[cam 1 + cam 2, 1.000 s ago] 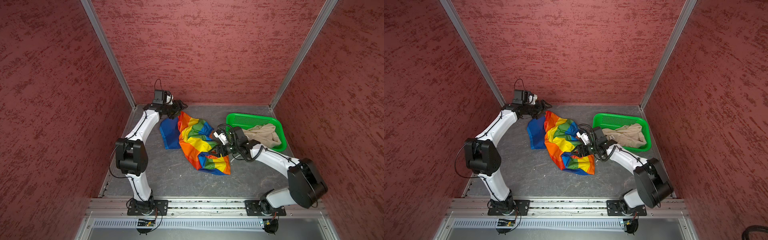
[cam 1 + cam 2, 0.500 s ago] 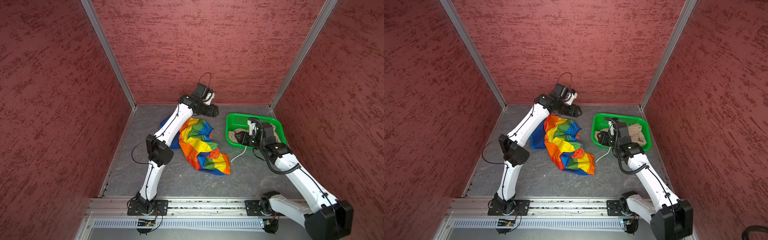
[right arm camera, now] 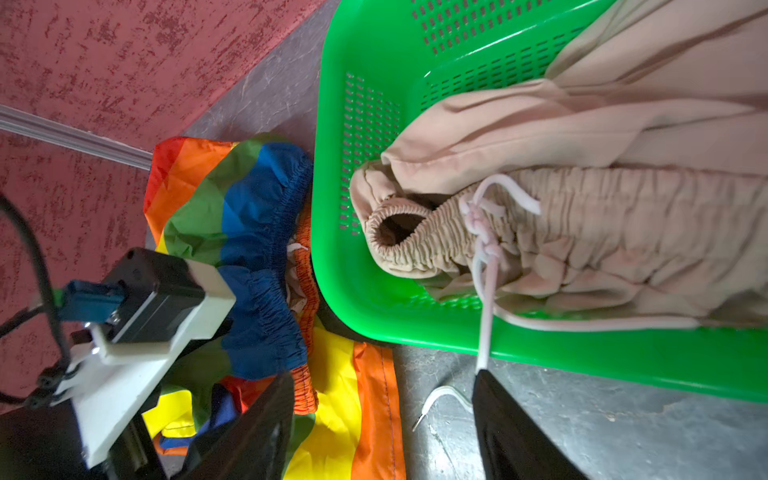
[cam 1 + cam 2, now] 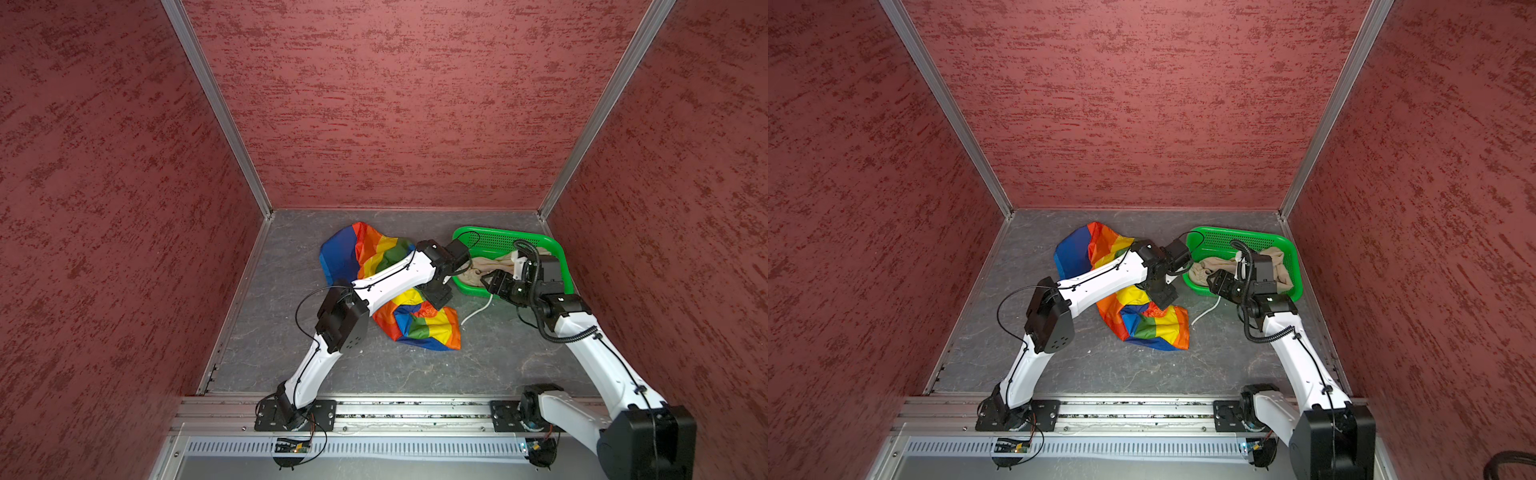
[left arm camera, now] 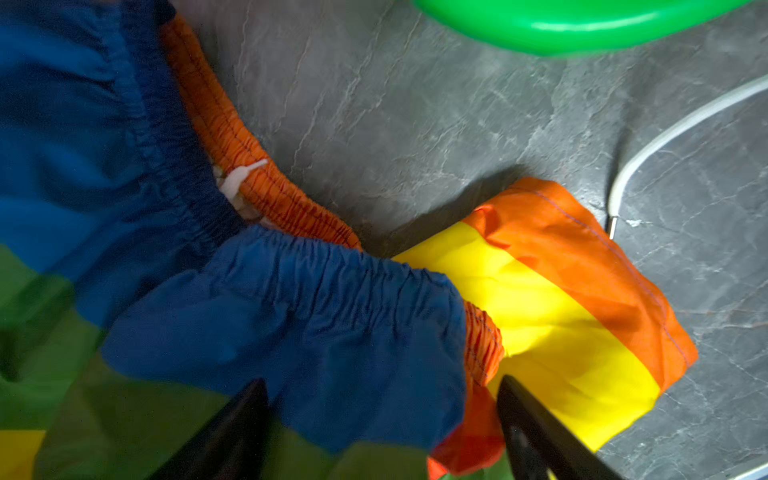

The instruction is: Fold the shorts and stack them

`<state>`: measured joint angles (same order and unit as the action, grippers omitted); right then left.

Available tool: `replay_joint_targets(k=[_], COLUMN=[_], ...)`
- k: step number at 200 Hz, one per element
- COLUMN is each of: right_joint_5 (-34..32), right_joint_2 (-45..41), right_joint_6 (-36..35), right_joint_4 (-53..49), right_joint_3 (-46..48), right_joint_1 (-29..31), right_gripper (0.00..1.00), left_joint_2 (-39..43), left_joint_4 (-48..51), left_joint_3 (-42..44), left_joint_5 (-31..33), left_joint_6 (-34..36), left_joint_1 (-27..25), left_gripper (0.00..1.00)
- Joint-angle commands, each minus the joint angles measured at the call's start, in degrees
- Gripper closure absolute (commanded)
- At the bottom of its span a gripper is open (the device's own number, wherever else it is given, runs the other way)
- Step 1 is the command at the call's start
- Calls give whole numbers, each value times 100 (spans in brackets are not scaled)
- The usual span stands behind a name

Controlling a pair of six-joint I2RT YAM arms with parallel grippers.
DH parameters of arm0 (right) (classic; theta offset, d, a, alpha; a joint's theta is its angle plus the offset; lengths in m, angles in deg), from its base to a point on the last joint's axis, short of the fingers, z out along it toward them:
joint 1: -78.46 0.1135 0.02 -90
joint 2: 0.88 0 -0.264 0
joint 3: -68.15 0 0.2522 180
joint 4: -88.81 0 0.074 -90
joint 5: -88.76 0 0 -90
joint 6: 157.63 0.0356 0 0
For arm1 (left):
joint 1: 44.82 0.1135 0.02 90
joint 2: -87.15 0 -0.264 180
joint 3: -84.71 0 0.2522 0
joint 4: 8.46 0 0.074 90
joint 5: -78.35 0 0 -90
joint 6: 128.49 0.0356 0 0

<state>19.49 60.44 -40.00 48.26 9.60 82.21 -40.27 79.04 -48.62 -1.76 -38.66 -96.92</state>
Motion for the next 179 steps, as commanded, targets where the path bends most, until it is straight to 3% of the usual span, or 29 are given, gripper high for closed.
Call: replay_joint_targets(k=[1, 5, 18, 50, 74, 96, 137, 154, 179], right_joint_5=[281, 298, 399, 261, -127, -713, -1527, -1740, -1944], right_joint_2=[20, 20, -10, -123, -208, -90, 760, 1200, 1597], right_joint_6=[-98, -93, -74, -172, -445, -694, -1056, -1293, -1777], right_joint_4=[323, 348, 455, 586, 768, 1111, 1577, 1632, 1974], right_joint_3=[58, 77, 144, 173, 37, -87, -491, -753, -1045], right_joint_1=[-23, -19, -21, 93, 761, 1692, 2954, 3407, 4104], right_gripper=[31, 31, 31, 38, 50, 48, 30, 26, 20], left_joint_2=[-224, -258, -309, 179, 1143, 2261, 4747, 5537, 6372], left_joint_4=[121, 153, 254, 255, -479, -1655, -4448, -4761, -4466], left_joint_3=[1, -31, -185, -842, -585, 620, 4662, 5813, 6670], left_joint_5=[392, 471, 579, 354, 41, -519, -1460, -1386, -938], left_joint_6=[-213, -268, -440, -1236, -2123, -3191, -5523, -5875, -5948], left_joint_1=[22, 26, 111, 653, 1214, 1855, 3367, 3773, 3947], left_gripper=[78, 86, 100, 100, 100, 100, 100, 99, 96])
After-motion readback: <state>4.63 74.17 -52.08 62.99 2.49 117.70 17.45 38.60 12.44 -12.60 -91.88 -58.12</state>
